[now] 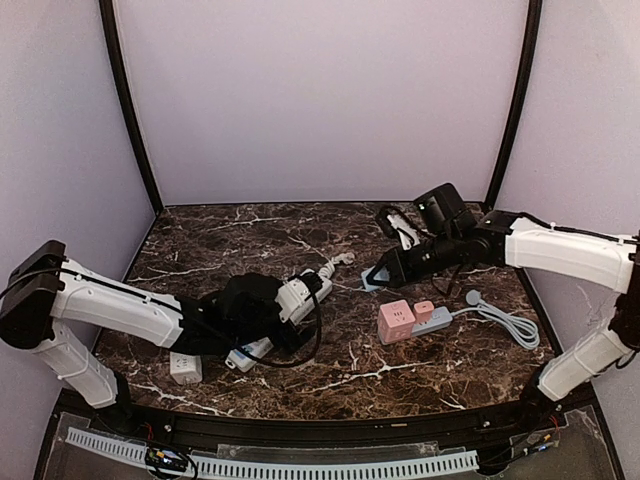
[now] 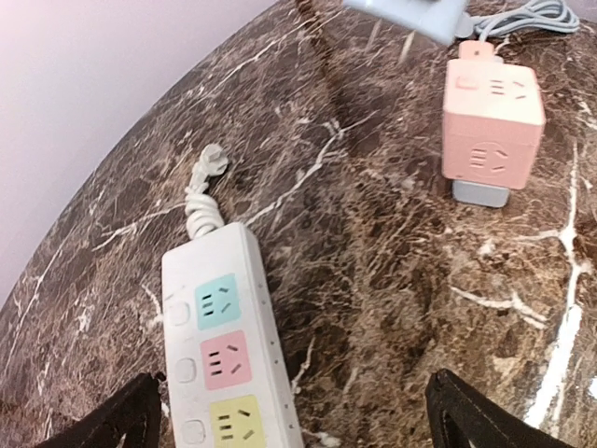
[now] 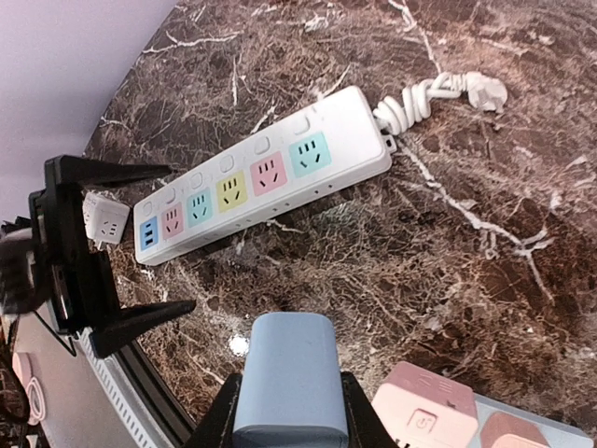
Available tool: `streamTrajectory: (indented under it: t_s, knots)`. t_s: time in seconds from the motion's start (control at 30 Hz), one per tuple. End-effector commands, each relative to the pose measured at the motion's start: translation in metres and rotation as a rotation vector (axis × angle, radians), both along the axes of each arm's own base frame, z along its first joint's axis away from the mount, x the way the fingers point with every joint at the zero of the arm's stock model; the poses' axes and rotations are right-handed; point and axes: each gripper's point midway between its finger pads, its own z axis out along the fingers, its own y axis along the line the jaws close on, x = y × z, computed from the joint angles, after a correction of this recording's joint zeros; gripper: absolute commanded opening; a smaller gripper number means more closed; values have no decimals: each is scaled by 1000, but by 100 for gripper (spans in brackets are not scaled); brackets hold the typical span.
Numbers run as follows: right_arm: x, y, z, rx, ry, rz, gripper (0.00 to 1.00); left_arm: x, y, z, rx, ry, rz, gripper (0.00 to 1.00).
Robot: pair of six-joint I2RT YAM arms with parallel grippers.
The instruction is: Insert the plug
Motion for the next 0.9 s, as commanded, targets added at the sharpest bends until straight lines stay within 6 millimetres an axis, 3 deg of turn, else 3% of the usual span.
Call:
streamTrajectory:
  t_s: [0.0, 0.13, 0.33, 0.57, 0.87]
  knots:
    - [12, -17, 11, -40, -146, -48, 0, 16, 32, -19, 120, 176, 94, 99]
    - [8, -24, 15, -42, -184, -43, 0, 33, 46, -28, 155, 299, 138, 99]
    - [4, -32, 24, -26, -228, -39, 0, 48, 48, -52, 193, 464, 167, 99]
    - [2, -34, 26, -20, -243, -28, 0, 59, 36, -71, 229, 544, 176, 99]
    - [-1, -32, 25, -6, -237, -15, 0, 73, 49, -94, 251, 606, 245, 99]
